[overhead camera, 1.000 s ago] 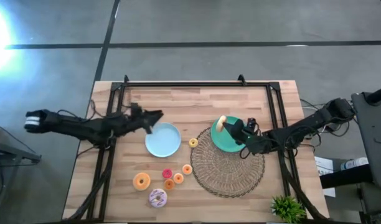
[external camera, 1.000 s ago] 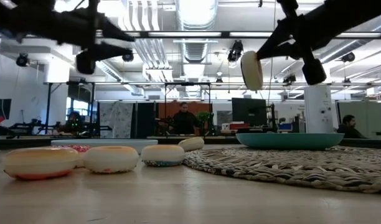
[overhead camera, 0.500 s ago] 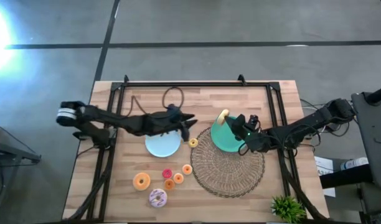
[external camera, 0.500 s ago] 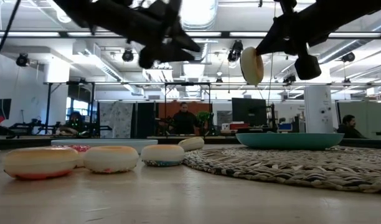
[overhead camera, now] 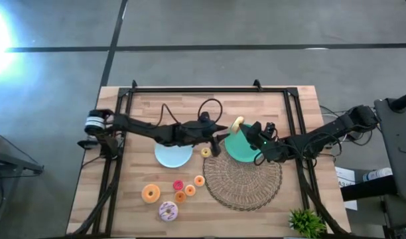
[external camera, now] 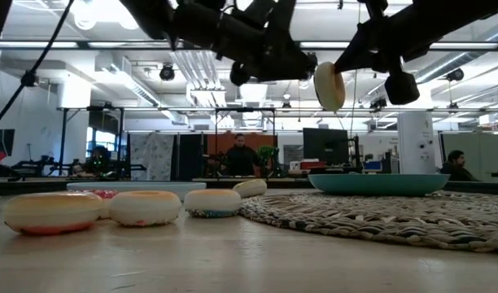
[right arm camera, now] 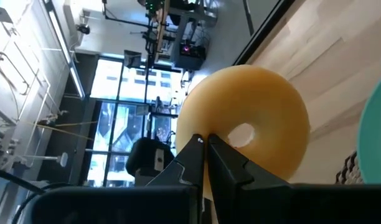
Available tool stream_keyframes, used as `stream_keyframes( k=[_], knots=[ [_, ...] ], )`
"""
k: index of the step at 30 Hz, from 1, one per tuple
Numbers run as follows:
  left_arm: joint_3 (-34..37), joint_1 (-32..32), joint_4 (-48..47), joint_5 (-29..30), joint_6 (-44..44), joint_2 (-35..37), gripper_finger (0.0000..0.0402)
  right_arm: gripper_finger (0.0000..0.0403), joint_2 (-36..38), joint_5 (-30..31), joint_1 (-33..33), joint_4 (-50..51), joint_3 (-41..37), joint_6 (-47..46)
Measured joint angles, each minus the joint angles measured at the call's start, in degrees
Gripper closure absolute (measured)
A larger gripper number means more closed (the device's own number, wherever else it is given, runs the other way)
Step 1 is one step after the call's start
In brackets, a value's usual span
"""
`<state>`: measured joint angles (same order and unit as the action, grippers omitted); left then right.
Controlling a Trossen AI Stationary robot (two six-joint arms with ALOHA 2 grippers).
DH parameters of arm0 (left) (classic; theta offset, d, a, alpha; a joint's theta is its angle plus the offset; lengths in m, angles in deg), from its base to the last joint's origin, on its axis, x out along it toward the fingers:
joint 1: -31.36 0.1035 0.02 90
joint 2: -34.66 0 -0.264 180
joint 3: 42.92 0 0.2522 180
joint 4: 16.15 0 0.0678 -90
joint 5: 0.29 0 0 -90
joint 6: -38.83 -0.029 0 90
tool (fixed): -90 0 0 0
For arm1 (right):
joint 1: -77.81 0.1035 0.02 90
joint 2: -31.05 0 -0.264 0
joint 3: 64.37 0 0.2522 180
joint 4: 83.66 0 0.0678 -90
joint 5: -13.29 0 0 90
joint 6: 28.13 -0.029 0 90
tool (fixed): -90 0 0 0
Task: Pick & Place donuts
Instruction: Put the black doughnut on the green plate
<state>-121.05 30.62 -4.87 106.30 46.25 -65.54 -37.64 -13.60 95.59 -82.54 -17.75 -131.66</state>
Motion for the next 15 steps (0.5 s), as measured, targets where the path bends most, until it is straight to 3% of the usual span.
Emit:
stream_keyframes(
  k=[10,15],
  knots=[
    [-5.16,-0.08,-2.12,0.00,-1.30,-5.05,0.0284,0.0394,0.03,0.08,-0.16,0.17,-0.10,-1.09],
    [-5.24,0.28,-3.09,3.22,-1.26,-4.88,0.0284,0.0394,0.04,0.07,-0.17,0.12,-0.18,-1.03]
  ],
)
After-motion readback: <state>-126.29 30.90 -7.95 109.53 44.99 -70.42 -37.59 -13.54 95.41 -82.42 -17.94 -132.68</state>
